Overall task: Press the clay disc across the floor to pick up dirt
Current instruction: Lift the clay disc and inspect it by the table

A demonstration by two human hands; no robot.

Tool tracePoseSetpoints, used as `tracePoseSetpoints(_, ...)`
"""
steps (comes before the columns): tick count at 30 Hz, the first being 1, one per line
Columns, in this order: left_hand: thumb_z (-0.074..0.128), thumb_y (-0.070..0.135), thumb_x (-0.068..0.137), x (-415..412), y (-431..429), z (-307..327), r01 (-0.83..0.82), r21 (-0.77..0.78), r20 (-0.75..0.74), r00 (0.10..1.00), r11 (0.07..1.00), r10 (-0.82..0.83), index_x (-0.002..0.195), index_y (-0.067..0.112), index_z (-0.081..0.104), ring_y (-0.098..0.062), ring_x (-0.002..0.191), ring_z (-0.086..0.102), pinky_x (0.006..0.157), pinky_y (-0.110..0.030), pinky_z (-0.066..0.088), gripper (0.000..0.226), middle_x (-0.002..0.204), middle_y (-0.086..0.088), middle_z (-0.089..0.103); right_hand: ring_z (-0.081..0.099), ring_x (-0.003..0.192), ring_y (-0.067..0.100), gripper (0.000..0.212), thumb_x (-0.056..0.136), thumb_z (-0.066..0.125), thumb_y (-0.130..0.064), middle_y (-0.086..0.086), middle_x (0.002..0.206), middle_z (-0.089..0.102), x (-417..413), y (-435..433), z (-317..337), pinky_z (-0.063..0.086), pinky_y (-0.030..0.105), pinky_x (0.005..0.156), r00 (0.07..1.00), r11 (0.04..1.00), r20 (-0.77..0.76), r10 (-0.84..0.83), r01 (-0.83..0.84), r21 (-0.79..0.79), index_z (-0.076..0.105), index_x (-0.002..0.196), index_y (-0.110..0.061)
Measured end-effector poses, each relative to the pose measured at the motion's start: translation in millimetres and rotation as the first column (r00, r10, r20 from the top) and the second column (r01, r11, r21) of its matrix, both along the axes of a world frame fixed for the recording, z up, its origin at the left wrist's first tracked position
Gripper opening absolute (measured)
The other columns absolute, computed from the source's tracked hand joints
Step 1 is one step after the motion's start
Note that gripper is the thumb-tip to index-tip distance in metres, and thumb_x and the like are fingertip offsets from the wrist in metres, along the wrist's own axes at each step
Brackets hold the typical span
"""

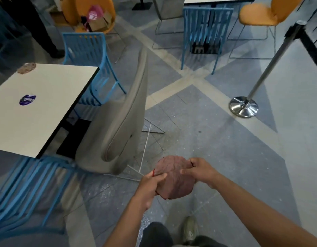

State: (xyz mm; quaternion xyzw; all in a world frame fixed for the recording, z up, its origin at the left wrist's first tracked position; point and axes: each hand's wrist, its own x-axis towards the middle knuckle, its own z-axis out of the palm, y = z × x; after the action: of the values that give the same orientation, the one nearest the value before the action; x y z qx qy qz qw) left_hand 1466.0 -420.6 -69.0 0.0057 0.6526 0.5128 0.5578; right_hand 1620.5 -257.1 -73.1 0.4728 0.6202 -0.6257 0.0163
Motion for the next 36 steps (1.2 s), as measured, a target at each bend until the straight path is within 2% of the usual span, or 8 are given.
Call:
tracePoseSetpoints(3, 0.072, 0.006, 0.099, 0, 25, 2, 0.046, 0.006, -0.006, 0.999, 0.999, -0.046, 0.129, 0.013, 0.076, -0.03, 0.111, 0.078, 0.094, -0.041, 0.063, 0.031, 0.117, -0.01, 0.082, 0.076, 0.087, 0.032, 0.024, 0.078, 0.084, -0.018, 0.017, 0.093, 0.077, 4, 18, -1, 0.062, 0.05, 0.07, 0.999, 0.999, -0.006, -0.035, 0.035, -0.006, 0.073, 0.096, -0.006)
tracePoseSetpoints(8, 0.072, 0.004, 0.098, -13, 75, -2, 0.069, -0.01, -0.009, 0.998, 0.998, -0.069, 0.127, 0.01, 0.076, -0.033, 0.111, 0.078, 0.084, -0.036, 0.065, 0.03, 0.114, -0.013, 0.082, 0.076, 0.075, 0.02, 0.017, 0.083, 0.08, -0.014, 0.009, 0.088, 0.078, 0, 56, -3, 0.06, 0.033, 0.058, 0.994, 0.994, -0.011, -0.105, 0.104, -0.036, 0.073, 0.097, -0.007)
tracePoseSetpoints(11, 0.071, 0.004, 0.098, -26, 110, -9, 0.108, -0.014, 0.011, 0.994, 0.994, -0.108, 0.126, 0.012, 0.076, -0.031, 0.109, 0.078, 0.077, -0.031, 0.064, 0.029, 0.115, -0.012, 0.082, 0.077, 0.081, 0.022, 0.016, 0.083, 0.079, -0.017, 0.007, 0.09, 0.078, -6, 85, -7, 0.062, 0.035, 0.06, 0.991, 0.991, 0.001, -0.131, 0.131, -0.016, 0.074, 0.097, -0.012)
tracePoseSetpoints(15, 0.071, 0.005, 0.098, -44, 154, -20, 0.165, -0.004, 0.026, 0.986, 0.986, -0.164, 0.128, 0.012, 0.076, -0.029, 0.107, 0.079, 0.078, -0.032, 0.062, 0.032, 0.116, -0.011, 0.082, 0.077, 0.079, 0.022, 0.017, 0.083, 0.08, -0.017, 0.008, 0.088, 0.078, -16, 122, -10, 0.062, 0.034, 0.06, 0.988, 0.988, 0.007, -0.152, 0.152, 0.001, 0.073, 0.097, -0.011)
tracePoseSetpoints(21, 0.069, 0.002, 0.098, -85, 236, -16, 0.204, 0.026, 0.064, 0.977, 0.979, -0.205, 0.121, 0.009, 0.078, -0.025, 0.089, 0.081, 0.069, -0.029, 0.063, 0.026, 0.111, -0.015, 0.082, 0.076, 0.074, 0.023, 0.016, 0.081, 0.081, -0.013, 0.011, 0.084, 0.077, -54, 193, -5, 0.063, 0.037, 0.059, 0.976, 0.977, 0.049, -0.213, 0.212, 0.029, 0.073, 0.094, -0.008)
tracePoseSetpoints(26, 0.071, 0.004, 0.097, -122, 295, -10, 0.164, 0.051, 0.054, 0.985, 0.985, -0.166, 0.125, 0.008, 0.076, -0.029, 0.095, 0.079, 0.08, -0.035, 0.062, 0.029, 0.114, -0.016, 0.082, 0.076, 0.077, 0.024, 0.019, 0.083, 0.08, -0.013, 0.012, 0.089, 0.077, -90, 247, 12, 0.06, 0.032, 0.056, 0.972, 0.971, 0.012, -0.237, 0.236, 0.041, 0.072, 0.098, -0.006)
tracePoseSetpoints(32, 0.069, 0.003, 0.099, -151, 355, -3, 0.129, 0.078, 0.022, 0.991, 0.989, -0.131, 0.12, 0.011, 0.078, -0.024, 0.089, 0.081, 0.075, -0.032, 0.063, 0.025, 0.109, -0.012, 0.083, 0.075, 0.078, 0.022, 0.019, 0.083, 0.08, -0.013, 0.012, 0.091, 0.076, -125, 315, 24, 0.057, 0.026, 0.053, 0.979, 0.978, -0.022, -0.2, 0.201, 0.055, 0.072, 0.098, -0.005)
tracePoseSetpoints(36, 0.068, 0.003, 0.099, -166, 395, -5, 0.074, 0.071, 0.012, 0.997, 0.995, -0.075, 0.121, 0.01, 0.078, -0.025, 0.091, 0.081, 0.074, -0.031, 0.065, 0.025, 0.11, -0.013, 0.083, 0.075, 0.08, 0.025, 0.021, 0.084, 0.08, -0.013, 0.015, 0.093, 0.076, -142, 364, 20, 0.058, 0.028, 0.055, 0.988, 0.988, -0.033, -0.15, 0.151, 0.038, 0.071, 0.1, -0.004)
